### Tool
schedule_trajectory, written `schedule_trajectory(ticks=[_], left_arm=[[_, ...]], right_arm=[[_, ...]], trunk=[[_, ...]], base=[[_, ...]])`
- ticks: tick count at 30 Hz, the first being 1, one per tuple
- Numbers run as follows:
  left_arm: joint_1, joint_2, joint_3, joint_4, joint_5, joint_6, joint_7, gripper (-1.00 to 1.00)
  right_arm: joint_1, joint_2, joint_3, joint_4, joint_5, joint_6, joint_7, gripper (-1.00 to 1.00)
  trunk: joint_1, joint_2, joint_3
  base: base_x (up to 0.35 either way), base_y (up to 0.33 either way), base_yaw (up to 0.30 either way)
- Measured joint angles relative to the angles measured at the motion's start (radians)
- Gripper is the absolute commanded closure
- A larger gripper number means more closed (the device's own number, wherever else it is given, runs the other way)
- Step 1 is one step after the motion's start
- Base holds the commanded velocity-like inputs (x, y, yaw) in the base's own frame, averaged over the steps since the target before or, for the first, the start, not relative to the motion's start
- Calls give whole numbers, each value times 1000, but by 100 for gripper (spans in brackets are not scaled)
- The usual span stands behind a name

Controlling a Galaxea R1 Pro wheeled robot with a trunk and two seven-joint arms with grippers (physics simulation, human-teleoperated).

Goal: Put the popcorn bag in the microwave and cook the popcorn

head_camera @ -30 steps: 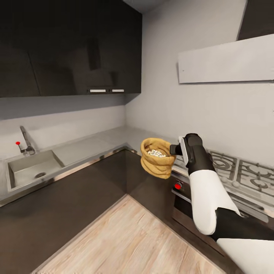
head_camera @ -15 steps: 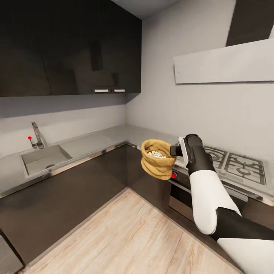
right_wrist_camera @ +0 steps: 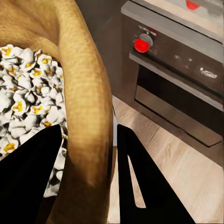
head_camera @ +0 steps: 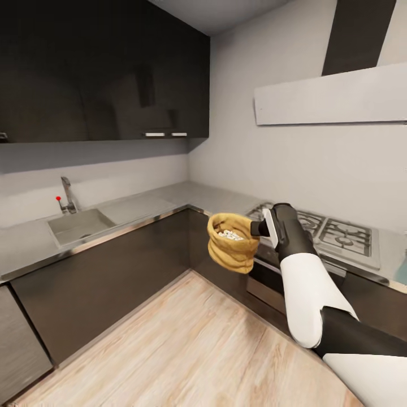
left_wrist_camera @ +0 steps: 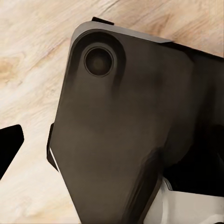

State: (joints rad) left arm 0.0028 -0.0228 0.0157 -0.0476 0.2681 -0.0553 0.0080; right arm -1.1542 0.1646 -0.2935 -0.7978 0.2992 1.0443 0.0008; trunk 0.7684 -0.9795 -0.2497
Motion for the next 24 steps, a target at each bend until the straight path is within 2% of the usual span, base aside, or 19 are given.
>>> schedule_trajectory(ticks=[3,8,18,21,24], left_arm=[[0,1,0,0,0,0,-1,-100],[0,3,-4,0,3,2,-1,-100],[0,3,-5,0,3,2,-1,-100],[0,3,-5,0,3,2,-1,-100],[0,3,-6,0,3,2,-1,-100]], right_arm=[[0,-2,-1,4,0,0,0,100],[11,-3,-3,79,0,0,-6,100],[58,-6,-5,93,3,1,-5,100],[58,-25,-5,95,5,1,-4,100],[58,-30,-5,96,0,1,-4,100]], trunk=[[0,0,0],[-1,0,0],[-1,0,2],[-1,0,2],[-1,0,2]], base=[[-324,0,0],[-55,0,-55],[-1,0,-272],[0,0,-283],[0,0,-284]])
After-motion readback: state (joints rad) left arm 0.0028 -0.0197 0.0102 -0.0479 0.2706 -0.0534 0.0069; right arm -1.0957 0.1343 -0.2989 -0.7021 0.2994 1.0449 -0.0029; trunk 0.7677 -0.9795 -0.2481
